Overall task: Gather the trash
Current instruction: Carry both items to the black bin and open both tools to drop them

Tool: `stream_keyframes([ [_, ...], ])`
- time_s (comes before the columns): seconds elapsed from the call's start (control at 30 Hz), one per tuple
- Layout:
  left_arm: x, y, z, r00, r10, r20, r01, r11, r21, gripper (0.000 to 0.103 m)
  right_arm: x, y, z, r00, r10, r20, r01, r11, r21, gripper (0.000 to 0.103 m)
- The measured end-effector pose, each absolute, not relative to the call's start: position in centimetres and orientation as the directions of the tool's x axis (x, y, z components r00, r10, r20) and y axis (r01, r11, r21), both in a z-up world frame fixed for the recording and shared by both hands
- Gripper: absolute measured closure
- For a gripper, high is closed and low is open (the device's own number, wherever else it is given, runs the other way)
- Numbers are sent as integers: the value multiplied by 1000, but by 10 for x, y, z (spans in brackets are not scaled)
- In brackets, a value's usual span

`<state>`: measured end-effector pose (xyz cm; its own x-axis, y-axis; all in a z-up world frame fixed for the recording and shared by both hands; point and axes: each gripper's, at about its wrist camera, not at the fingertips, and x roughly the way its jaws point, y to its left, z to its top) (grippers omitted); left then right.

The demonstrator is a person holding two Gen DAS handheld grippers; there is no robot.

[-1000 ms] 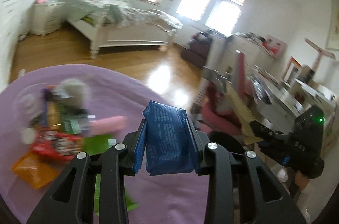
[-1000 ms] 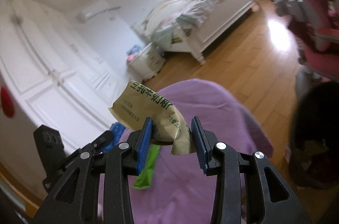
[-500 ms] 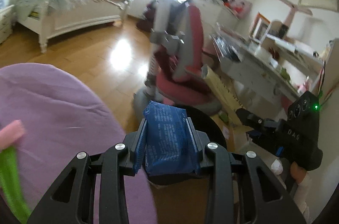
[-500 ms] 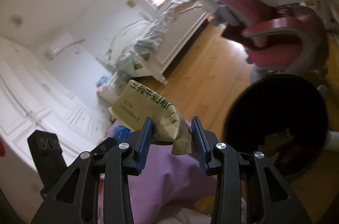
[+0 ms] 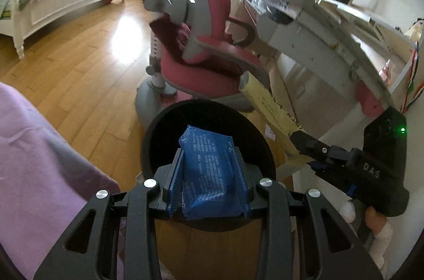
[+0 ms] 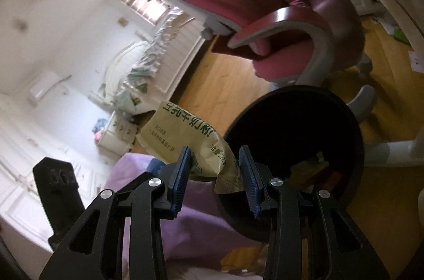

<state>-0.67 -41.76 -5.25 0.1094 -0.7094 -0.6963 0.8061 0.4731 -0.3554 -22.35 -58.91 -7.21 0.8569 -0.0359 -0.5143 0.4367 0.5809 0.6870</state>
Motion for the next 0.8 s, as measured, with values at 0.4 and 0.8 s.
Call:
stream_keyframes([
  [0.4, -12, -460, -78, 73, -625, -777, 842, 456, -288, 51, -217, -601, -94, 820, -49, -570, 495, 559, 665, 63],
  [0.8, -23, -436, -53, 185, -613, -768, 857, 483, -179, 11, -215, -603, -96, 793, -102, -600, 547, 554, 628, 15],
])
